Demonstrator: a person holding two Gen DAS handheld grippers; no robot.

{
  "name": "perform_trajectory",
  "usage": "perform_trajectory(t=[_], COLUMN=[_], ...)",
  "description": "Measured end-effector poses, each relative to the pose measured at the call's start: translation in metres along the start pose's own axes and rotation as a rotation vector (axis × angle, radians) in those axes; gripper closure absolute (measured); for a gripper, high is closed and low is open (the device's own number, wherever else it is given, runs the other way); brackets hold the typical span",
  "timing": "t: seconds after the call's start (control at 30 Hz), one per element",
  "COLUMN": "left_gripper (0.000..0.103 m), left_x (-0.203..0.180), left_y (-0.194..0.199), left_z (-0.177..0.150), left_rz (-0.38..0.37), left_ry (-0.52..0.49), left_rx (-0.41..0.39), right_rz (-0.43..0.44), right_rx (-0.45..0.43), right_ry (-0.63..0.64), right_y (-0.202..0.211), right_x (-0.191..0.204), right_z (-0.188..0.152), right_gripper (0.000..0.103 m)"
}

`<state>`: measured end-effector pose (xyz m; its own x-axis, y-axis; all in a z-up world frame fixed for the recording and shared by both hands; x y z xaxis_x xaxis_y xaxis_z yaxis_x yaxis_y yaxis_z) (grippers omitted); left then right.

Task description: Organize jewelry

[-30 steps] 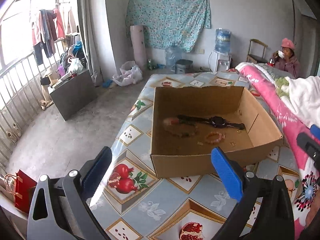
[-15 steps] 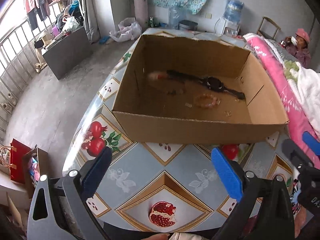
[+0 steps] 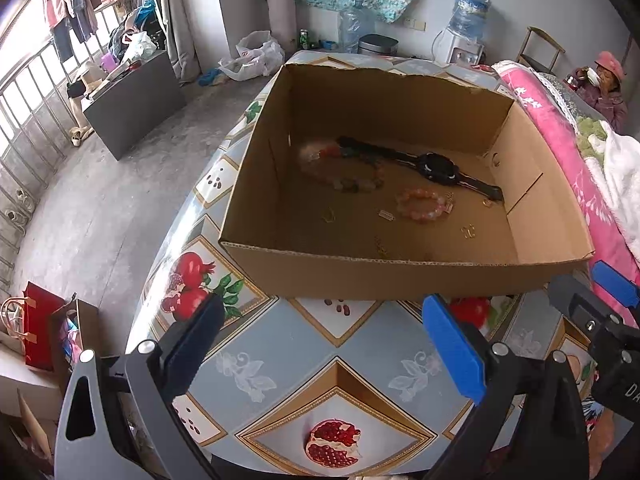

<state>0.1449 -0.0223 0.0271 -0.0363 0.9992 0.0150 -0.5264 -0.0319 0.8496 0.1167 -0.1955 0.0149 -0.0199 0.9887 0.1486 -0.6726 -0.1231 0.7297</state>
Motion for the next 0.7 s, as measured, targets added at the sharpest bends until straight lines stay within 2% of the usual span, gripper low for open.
perform_trajectory(t=[0.7], left_gripper=[0.006], left_x=[0.0017], left_y=[-0.0055], left_z=[0.0004], left_rz=[-0.002], left_ry=[0.001], left_rx=[0.008], right_rz=[0.0], right_rx=[0.001], right_ry=[-0.007], right_y=[-0.0005], right_x=[0.0001], right_z=[-0.0008], right_gripper=[0.008])
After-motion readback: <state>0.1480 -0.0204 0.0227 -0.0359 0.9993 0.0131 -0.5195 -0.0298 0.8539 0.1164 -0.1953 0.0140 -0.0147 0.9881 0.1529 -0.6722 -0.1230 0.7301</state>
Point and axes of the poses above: each gripper's, at about its wrist camera, not at the fingertips, and y roughly against the way its jaws point, x to its left, z to its top, the point moved 4 cm from there along -y, roughly the way its jaws point, and after that the axes turned 3 degrees about -x, right-handed, at the moved point
